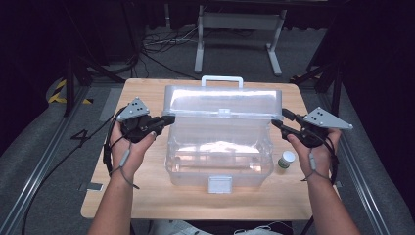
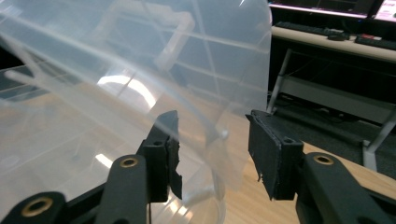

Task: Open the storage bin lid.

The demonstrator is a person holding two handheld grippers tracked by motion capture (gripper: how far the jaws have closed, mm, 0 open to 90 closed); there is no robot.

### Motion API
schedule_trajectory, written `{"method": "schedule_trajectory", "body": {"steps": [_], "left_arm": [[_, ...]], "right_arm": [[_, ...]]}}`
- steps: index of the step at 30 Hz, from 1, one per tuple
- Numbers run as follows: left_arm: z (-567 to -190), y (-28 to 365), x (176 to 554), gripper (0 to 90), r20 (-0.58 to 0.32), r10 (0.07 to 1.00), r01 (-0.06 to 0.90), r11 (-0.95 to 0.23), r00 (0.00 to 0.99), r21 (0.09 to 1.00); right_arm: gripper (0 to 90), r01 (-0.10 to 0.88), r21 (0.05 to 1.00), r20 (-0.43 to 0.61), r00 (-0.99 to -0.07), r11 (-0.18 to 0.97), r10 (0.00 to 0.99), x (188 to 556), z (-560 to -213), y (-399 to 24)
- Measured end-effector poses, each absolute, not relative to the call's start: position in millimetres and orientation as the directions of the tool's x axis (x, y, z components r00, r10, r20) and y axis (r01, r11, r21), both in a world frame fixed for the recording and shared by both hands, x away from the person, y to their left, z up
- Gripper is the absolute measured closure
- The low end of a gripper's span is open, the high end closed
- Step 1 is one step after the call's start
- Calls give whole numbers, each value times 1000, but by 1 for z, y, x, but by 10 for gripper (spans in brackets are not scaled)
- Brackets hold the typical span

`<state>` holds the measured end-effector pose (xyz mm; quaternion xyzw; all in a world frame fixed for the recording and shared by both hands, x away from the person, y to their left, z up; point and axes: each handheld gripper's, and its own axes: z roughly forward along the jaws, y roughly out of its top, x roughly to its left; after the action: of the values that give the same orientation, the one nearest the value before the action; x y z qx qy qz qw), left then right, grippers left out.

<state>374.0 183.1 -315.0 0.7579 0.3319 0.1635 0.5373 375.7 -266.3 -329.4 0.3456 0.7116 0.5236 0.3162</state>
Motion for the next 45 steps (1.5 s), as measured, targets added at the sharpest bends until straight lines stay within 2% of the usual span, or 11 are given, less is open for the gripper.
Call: {"method": "schedule_trajectory", "body": {"steps": [6,9,13,17,18,23,31,34,39,45], "left_arm": [[-315,183,374,898,-108,680,328,-204,726,923],[-315,183,374,897,-109,679,328,-203,726,923],[-315,184,374,897,-114,677,331,-201,727,922],[-315,184,373,897,-116,676,332,-200,728,922],[-315,184,373,897,-120,675,332,-195,729,923],[-316,184,374,897,-119,673,331,-196,730,923],[-316,183,373,891,-119,677,335,-196,726,922],[-317,184,373,886,-118,679,335,-198,725,921],[-317,186,371,876,-120,681,338,-196,722,921],[-319,186,369,847,-111,681,351,-225,724,909]], "right_arm": [[540,132,970,-109,-516,204,850,384,-332,-262],[555,133,968,-114,-524,213,844,387,-334,-263],[556,169,968,-85,-480,187,873,387,-334,-257],[580,162,966,-96,-502,202,859,385,-333,-253],[627,155,966,-107,-483,205,869,384,-332,-252],[621,162,971,-81,-470,176,879,384,-333,-251],[635,104,977,-138,-365,187,921,382,-334,-237],[649,96,982,-120,-334,160,935,383,-335,-234],[735,83,987,-114,-261,140,959,381,-337,-229],[758,100,991,-66,-244,92,968,382,-336,-228]]}}
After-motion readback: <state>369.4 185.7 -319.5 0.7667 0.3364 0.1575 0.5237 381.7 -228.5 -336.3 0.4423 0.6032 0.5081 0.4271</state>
